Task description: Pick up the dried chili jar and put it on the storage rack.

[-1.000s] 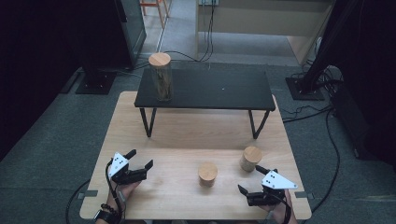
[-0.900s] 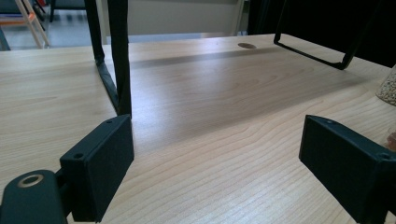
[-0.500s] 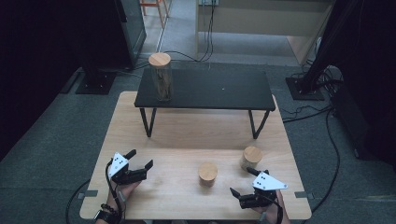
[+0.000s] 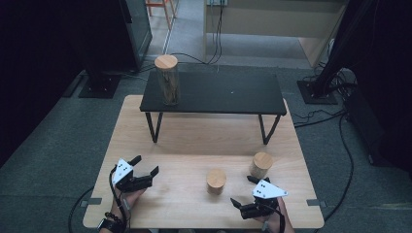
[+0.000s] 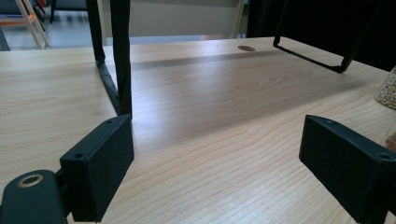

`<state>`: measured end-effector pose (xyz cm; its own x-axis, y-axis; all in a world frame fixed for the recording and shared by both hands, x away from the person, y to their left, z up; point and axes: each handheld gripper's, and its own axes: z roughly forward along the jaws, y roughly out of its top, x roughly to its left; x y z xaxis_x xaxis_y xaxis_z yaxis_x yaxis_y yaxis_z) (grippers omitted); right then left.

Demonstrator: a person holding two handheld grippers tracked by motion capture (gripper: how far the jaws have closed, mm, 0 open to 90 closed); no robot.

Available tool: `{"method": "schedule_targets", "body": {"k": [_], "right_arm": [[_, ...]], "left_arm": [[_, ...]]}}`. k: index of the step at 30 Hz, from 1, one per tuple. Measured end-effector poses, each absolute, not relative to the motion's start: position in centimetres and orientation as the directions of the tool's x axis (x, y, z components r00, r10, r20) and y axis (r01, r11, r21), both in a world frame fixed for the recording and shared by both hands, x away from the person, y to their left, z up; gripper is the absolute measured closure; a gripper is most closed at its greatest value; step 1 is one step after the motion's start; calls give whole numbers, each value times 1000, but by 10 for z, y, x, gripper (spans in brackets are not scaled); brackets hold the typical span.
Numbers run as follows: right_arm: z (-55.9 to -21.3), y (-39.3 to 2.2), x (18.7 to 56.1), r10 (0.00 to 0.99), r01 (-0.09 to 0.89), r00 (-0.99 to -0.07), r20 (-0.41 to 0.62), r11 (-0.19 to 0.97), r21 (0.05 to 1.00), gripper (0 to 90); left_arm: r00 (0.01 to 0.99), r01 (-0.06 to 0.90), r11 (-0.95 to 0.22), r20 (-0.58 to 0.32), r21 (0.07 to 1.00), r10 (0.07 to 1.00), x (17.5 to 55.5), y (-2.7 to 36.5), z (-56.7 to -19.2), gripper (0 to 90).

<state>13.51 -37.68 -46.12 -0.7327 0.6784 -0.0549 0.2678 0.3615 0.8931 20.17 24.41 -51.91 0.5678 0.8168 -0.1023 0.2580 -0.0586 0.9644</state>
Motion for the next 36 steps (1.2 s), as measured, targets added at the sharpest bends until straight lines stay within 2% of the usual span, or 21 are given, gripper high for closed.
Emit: {"method": "schedule_targets", "body": {"k": [10,36], "right_arm": [[-466,-363,147,653,269,-757,-34,359,894,25],[-479,-340,164,698,337,-716,29,309,889,58]], "left_arm": [[576,258,-63,-101,964,811,203,245,-519,102],[570,256,-46,-112,965,814,202,246,-521,102]]}}
